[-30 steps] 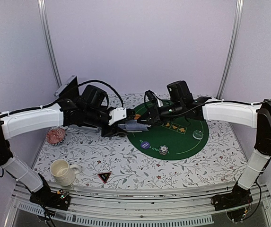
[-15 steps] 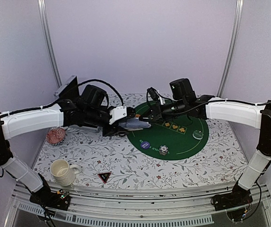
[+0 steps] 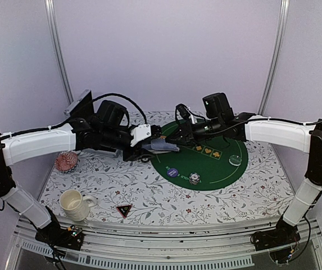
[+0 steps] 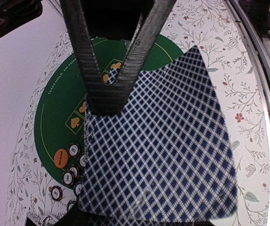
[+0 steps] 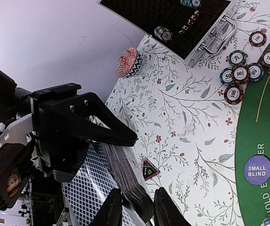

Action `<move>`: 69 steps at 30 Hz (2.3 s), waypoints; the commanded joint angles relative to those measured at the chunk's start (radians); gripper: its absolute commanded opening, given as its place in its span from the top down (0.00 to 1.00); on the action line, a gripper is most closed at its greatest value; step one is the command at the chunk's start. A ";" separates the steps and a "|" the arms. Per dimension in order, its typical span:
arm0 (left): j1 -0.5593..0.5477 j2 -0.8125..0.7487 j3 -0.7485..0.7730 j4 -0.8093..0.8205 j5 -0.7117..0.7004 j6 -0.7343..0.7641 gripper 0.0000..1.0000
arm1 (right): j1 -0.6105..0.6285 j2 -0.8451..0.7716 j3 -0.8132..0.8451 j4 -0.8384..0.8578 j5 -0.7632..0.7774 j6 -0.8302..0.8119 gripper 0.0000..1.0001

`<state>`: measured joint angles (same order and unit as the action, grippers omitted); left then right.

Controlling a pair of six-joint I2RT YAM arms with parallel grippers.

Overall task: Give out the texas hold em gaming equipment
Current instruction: Pick up the poker card from the face-down deck piles, then distribute the poker card in the small blind area.

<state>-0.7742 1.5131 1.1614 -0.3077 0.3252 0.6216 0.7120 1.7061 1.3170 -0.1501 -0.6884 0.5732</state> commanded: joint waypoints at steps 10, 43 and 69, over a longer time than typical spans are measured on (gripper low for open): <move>0.014 0.031 -0.001 0.028 -0.039 -0.033 0.55 | -0.012 -0.012 0.010 0.007 -0.005 0.029 0.64; 0.048 0.032 -0.007 0.036 -0.026 -0.071 0.56 | -0.028 -0.023 0.006 -0.013 -0.002 0.031 0.98; 0.075 -0.031 -0.001 -0.045 -0.117 -0.120 0.56 | -0.114 -0.184 0.177 -0.370 0.346 -0.277 0.98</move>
<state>-0.7101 1.5417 1.1320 -0.3191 0.2497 0.5323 0.6064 1.5726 1.4303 -0.3618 -0.5453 0.4294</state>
